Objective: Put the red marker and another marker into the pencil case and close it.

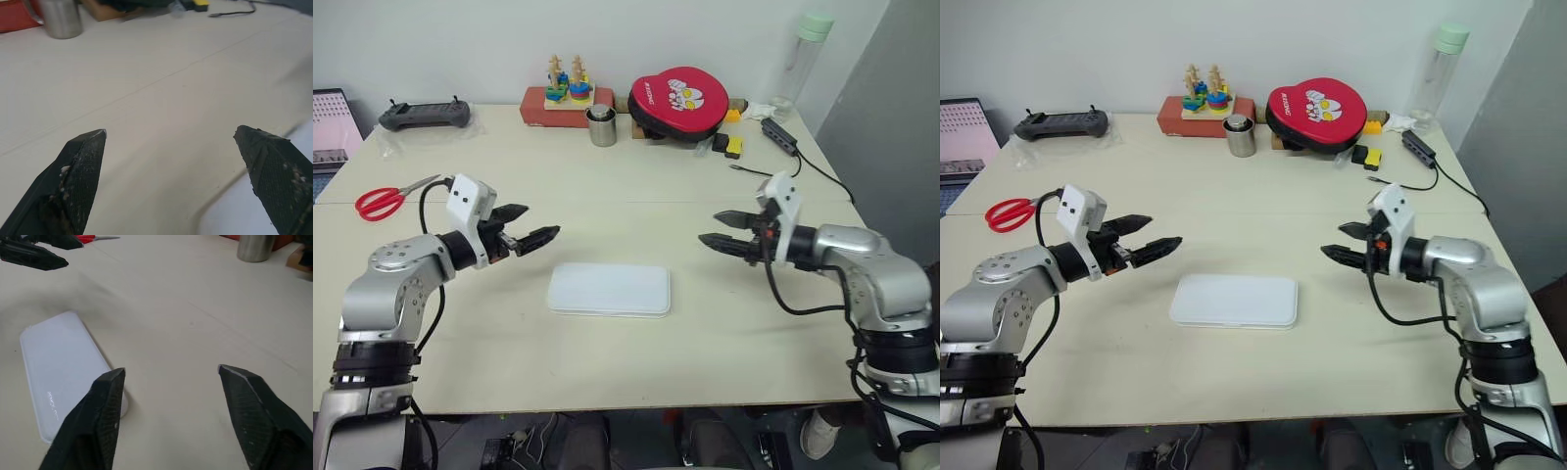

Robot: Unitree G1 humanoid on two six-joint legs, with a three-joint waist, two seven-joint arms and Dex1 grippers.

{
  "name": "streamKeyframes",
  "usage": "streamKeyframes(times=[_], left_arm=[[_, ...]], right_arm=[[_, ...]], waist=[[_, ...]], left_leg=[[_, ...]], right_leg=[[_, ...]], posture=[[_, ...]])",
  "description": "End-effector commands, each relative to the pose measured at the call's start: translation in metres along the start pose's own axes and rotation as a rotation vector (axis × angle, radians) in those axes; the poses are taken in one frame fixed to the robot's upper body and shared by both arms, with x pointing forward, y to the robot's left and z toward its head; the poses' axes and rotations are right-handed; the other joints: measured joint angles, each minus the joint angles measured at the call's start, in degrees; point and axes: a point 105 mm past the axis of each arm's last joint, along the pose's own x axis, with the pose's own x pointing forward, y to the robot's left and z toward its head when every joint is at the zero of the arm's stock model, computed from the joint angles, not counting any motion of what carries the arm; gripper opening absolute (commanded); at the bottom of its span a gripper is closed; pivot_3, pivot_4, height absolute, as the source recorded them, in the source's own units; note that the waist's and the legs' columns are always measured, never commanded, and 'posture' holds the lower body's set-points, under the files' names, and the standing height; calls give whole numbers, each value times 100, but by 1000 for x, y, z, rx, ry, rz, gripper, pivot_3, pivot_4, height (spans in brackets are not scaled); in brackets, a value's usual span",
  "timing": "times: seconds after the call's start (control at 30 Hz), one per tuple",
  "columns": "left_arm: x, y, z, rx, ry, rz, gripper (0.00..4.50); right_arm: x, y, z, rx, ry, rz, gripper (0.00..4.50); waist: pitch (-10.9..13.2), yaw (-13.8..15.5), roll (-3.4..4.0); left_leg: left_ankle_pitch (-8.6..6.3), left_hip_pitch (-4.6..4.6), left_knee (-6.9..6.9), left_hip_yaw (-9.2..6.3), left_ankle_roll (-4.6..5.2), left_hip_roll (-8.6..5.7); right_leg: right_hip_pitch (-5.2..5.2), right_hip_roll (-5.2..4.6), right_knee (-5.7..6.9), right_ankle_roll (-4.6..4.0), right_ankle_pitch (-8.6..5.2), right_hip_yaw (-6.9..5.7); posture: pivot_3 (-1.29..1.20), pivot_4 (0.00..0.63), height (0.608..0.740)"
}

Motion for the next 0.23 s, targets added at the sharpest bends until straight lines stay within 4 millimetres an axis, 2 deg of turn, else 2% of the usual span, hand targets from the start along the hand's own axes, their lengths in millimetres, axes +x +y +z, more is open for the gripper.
streamKeyframes(times=[0.03, 0.07, 0.1, 0.23], left_arm=[[-8, 18, 12, 65, -25, 46, 4500], [-8, 20, 12, 66, -26, 49, 4500], [-8, 20, 13, 63, -31, 45, 4500], [-5, 15, 12, 52, -47, 15, 4500]], right_arm=[[-10, 0, 10, -26, -27, -13, 4166], [-11, 0, 11, -28, -26, -16, 4406], [-11, -1, 12, -30, -28, -17, 4458], [-9, 1, 12, -41, -27, -4, 4458]], waist=[[0, 7, 0], [0, 8, 0], [0, 8, 0], [0, 7, 0]], left_leg=[[0, 0, 0, 0, 0, 0], [0, -2, 0, 0, 0, 0], [0, -2, 1, 0, 0, 0], [0, -2, 2, 0, 0, 0]], right_leg=[[0, 0, 0, 0, 0, 0], [-1, 0, 0, 0, 0, -2], [-1, 0, 0, -1, 0, -2], [1, 0, 1, 1, 1, -1]], posture=[[0, 150, 740], [0, 150, 740], [0, 150, 740], [0, 150, 740]])
